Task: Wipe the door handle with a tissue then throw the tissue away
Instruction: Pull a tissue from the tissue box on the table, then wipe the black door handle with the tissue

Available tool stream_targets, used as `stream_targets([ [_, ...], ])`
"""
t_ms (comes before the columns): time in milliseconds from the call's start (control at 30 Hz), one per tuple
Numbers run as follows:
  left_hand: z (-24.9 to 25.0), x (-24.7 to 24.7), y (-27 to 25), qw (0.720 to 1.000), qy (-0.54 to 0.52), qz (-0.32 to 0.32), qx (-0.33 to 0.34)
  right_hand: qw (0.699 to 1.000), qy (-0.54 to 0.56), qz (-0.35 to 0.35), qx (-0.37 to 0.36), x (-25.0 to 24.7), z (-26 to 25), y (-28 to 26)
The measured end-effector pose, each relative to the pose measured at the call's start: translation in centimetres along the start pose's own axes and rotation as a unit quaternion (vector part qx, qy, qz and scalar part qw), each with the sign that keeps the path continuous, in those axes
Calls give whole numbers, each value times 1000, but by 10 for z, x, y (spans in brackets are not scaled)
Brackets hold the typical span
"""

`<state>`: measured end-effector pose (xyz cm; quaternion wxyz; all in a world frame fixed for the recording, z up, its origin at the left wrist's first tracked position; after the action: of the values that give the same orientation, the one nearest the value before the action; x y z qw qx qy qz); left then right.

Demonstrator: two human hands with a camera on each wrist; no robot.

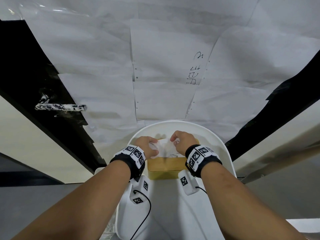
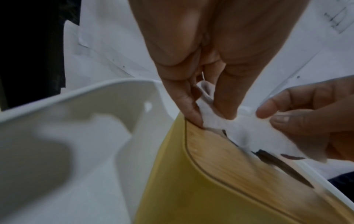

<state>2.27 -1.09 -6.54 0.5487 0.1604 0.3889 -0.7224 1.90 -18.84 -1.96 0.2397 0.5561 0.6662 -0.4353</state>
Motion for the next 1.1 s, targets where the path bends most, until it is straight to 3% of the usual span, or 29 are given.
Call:
stream_targets([
  [200,-6,-17,-12,996,-84,13,-13,999,46,13,-14,-5,-18,2],
  [333,-11,-31,-23,979,-200,31,-30,997,62,6,-42,-7,-38,3],
  [433,-15,-47,-30,971,-227,56,-52,996,62,1,-63,-5,-55,2],
  [700,-33,-99,-53,982,-103,149,-56,991,44,-10,-129,-1,-116,-8],
  [833,-46,-121,-63,971,-119,198,-64,986,64,-2,-155,4,-148,-12],
  [1100,-85,-163,-72,981,-53,178,-59,986,105,17,-127,27,-203,-13],
])
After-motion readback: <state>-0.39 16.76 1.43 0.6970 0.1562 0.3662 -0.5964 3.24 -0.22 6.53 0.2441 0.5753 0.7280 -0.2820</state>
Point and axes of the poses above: each hand's wrist, its own y-axis towards the middle knuckle, its own x-axis out of the palm, z = x × y, the point moved 3 cm from there along y, towards the middle knuckle, and after that the axes turned 2 degrees about y, right-handed, at the moved point
